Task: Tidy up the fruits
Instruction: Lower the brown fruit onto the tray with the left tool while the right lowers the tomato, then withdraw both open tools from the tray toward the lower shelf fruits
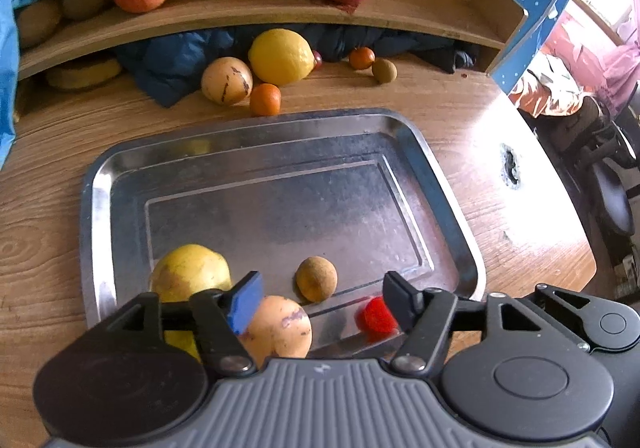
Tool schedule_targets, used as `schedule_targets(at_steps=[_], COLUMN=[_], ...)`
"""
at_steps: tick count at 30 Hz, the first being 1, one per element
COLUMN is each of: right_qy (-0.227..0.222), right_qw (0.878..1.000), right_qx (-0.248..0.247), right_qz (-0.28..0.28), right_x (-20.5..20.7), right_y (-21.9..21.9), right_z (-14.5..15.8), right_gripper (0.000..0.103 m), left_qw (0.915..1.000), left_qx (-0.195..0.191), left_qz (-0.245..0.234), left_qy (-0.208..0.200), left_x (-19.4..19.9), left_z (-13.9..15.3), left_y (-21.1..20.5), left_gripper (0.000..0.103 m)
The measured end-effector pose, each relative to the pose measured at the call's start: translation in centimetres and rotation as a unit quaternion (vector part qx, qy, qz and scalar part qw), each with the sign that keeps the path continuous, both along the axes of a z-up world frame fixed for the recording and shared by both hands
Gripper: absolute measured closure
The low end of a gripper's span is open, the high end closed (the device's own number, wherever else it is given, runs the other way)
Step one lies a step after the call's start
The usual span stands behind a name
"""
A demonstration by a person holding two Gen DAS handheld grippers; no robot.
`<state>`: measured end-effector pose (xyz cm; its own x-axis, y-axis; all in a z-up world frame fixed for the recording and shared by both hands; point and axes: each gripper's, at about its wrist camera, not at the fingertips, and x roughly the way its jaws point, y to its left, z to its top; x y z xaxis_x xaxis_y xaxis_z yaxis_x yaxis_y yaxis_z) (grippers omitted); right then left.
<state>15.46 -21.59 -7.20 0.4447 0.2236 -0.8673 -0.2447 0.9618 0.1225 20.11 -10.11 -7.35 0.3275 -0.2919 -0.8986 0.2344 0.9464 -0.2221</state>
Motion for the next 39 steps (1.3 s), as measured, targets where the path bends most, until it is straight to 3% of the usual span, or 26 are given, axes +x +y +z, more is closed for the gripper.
schedule_targets(at_steps=[5,9,13,26,39], right_qy=[-0.006,-0.008,-0.009,0.007,0.015], right_qw=[1.000,1.000,1.000,1.000,0.998], right_qx=[0.006,0.010,0.011,-0.017,-0.055], right_qz=[0.002,0.006,0.011,0.018,0.002], right_x=[-0.9,-1.3,-1.6,-1.5,-0.2], right_y=[-0.1,0.0,0.0,0.2,0.7], right_z=[0.6,0.9,1.1,0.8,0.6], right_gripper=[0.027,0.022,0.015,0.001,0.001], left_qw=[0.9999,0.9996,0.9994,0.9952,0.9893], left_qx=[-0.002,0.002,0.011,0.071,0.104], left_qz=[0.014,0.027,0.032,0.060,0.097], left_qy=[-0.010,-0.011,-0.007,0.029,0.031], left_x=[-1.4,-2.4,-3.1,-4.7,-3.7], left_z=[1.1,1.8,2.0,0.8,0.7], left_y=[1.0,2.0,2.9,6.3,9.2], left_gripper=[0.017,0.004,0.001,0.001,0.001])
